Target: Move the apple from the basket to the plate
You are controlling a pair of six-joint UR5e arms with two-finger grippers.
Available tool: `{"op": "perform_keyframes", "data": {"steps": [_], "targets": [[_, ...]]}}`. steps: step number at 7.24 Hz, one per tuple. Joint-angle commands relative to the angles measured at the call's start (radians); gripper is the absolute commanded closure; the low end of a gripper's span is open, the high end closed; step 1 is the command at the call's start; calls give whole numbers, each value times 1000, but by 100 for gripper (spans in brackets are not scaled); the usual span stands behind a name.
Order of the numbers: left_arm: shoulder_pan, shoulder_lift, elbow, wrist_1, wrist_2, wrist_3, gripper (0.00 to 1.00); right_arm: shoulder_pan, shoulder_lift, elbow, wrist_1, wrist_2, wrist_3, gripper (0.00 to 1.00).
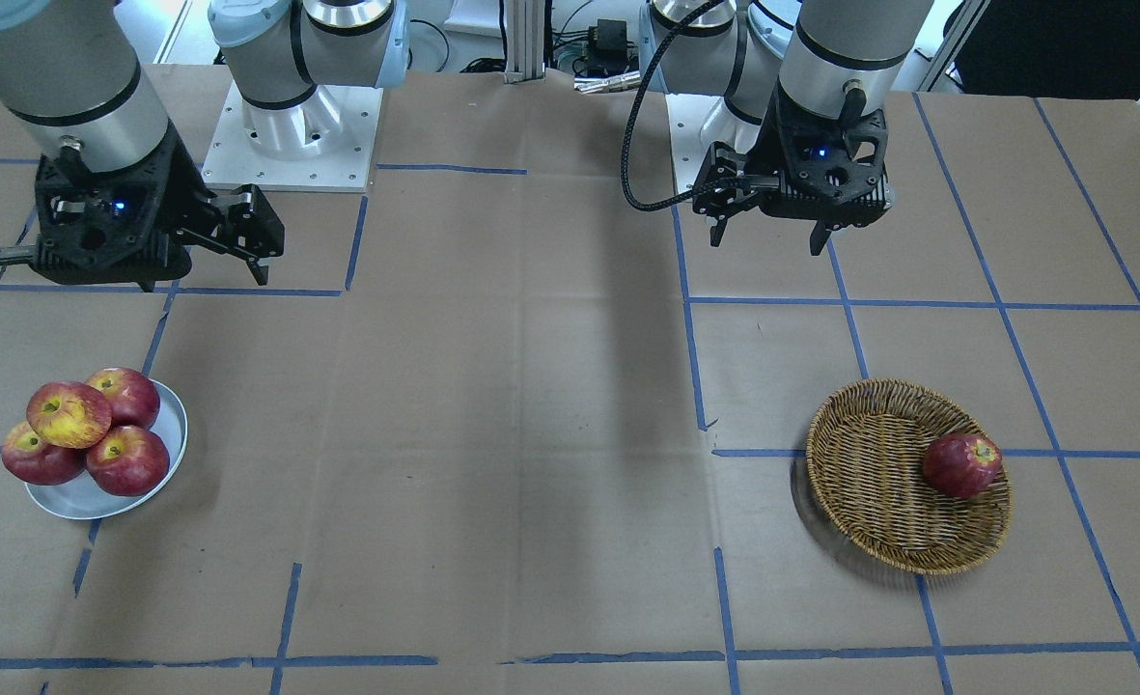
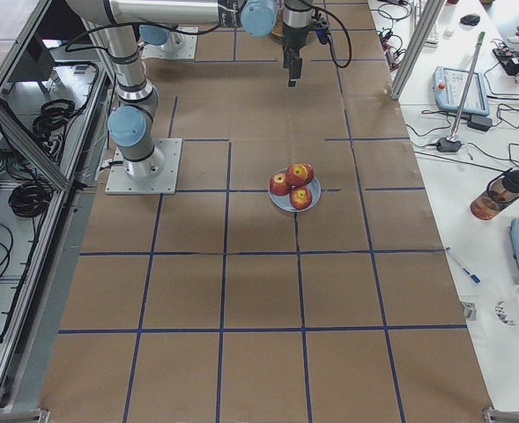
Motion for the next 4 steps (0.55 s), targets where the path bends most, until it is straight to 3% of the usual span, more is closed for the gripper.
{"op": "perform_keyframes", "data": {"steps": [1,4], "targets": [[0,0,0,0,0,0,1,2,-1,3,20,21,4,0],[0,0,0,0,0,0,1,-1,-1,2,18,19,-1,0]]}}
